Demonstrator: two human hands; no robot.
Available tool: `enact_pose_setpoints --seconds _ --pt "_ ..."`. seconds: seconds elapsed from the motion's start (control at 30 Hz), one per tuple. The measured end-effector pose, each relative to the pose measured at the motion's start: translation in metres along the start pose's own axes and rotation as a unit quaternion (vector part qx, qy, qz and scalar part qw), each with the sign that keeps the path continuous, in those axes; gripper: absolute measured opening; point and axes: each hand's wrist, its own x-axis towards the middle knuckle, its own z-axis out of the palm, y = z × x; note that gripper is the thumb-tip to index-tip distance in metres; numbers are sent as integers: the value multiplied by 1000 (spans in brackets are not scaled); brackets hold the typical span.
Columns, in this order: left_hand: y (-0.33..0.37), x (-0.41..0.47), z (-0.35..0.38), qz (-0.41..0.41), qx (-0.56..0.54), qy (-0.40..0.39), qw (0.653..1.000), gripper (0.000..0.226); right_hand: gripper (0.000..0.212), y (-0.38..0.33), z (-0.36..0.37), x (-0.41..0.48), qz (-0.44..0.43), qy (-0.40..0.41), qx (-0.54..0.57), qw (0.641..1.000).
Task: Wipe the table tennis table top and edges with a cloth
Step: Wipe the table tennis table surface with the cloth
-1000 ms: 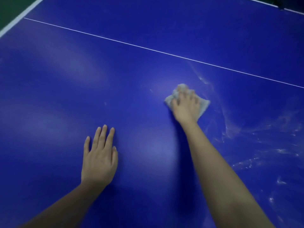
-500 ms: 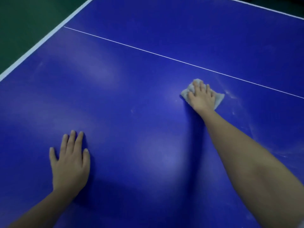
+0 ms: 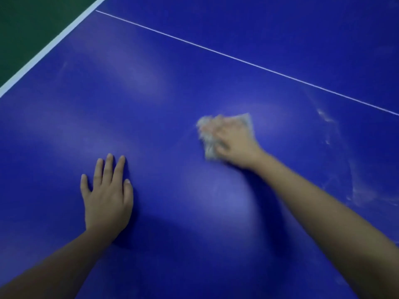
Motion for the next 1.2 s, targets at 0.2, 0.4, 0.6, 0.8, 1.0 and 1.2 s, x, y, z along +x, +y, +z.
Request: enact_pose_setpoints --seconds 0.2,0.4,0.6,0.8,1.0,1.2 --pt "-3 -4 3 0 -4 -4 1000 52 56 -22 8 20 252 3 5 968" --pt "-2 -6 -2 12 -6 -14 1000 52 57 -123 21 -2 -56 -32 46 997" --pt "0 -6 -2 13 -5 -14 1000 53 42 -6 -2 51 299 76 -8 951" --pt "-4 -5 2 10 -2 -16 1000 55 56 91 5 -19 607 101 -7 788" --pt "-5 -4 1 9 2 -26 1000 56 49 17 -4 15 383 38 -37 922" --pt "-4 -3 -1 13 -8 -35 999 57 51 -201 17 -81 -33 -61 18 997"
